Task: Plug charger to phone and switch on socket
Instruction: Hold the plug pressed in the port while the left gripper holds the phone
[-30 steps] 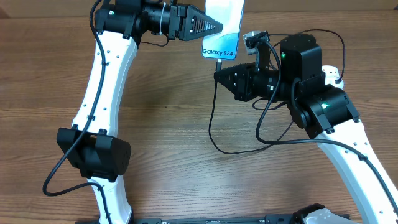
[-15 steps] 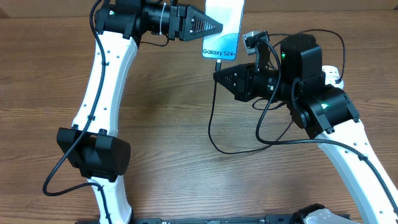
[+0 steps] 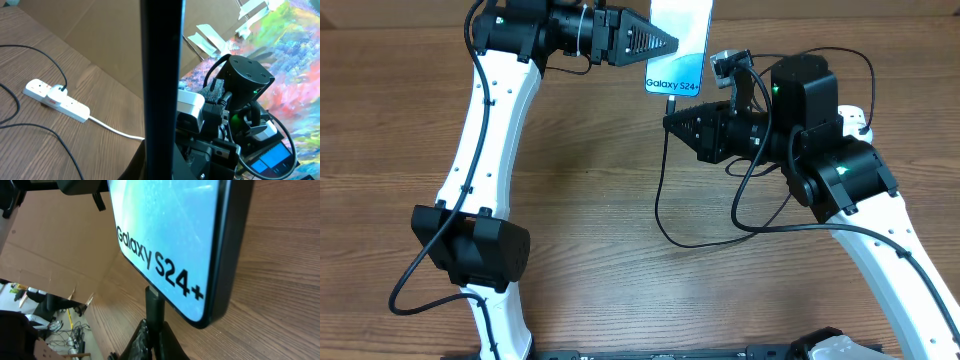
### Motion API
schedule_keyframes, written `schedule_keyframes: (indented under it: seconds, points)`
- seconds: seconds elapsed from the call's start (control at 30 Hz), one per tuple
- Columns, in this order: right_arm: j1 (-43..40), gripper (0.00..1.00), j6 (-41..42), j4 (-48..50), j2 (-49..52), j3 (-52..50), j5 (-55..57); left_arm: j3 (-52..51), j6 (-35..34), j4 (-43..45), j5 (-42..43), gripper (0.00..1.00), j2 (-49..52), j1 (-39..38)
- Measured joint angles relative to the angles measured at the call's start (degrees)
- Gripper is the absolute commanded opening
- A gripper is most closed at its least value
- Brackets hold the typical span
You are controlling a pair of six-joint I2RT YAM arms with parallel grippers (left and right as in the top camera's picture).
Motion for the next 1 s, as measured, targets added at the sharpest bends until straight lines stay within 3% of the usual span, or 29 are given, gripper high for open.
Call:
schedule_keyframes:
  seconds: [1.0]
  points:
    - [0.0,0.04,1.0,0.4,0.0,0.0,0.1,0.0,0.0,0.0,0.0,0.04,0.0,-0.1]
